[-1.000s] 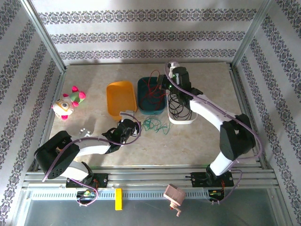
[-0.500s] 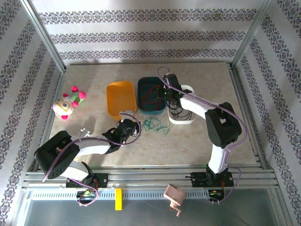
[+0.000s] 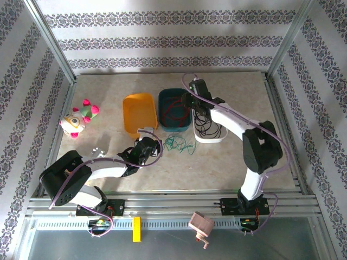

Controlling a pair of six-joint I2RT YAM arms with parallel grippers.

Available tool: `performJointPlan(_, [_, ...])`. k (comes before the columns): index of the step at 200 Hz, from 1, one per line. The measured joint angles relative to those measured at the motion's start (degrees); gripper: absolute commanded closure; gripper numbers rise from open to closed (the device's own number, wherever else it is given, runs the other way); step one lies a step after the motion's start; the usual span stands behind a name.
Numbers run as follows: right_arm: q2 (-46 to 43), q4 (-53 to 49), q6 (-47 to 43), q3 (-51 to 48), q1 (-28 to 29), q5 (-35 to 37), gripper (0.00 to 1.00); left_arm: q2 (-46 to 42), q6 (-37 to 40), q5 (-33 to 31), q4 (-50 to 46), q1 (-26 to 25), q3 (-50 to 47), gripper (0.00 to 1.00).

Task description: Untangle the cables

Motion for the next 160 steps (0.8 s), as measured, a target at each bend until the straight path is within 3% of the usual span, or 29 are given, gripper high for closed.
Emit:
performJointPlan(53, [-14.1,2.2,-3.6,-11.4,2.1,-3.3,0.55,-2.0,2.7,6.2,0.3,0.0,0.0,0.19])
performJointPlan(99, [-19.1,1.8,-4.1,-24.5,6.3,-12.5,0.56,-5.4,4.9,14.6,2.2,0.0,1.2,0.16])
performJointPlan(137, [-20.5,1.3,-3.6,-29.3,6.8,-15.3,0.58,1.2,4.3,17.4,1.3,0.0,7.5,0.32])
performJointPlan(160, [-21.9,1.4,-3.5,-30.4,6.8,-15.3,0.58,4.0,3.5,18.1,1.2,0.0,9.2,0.48])
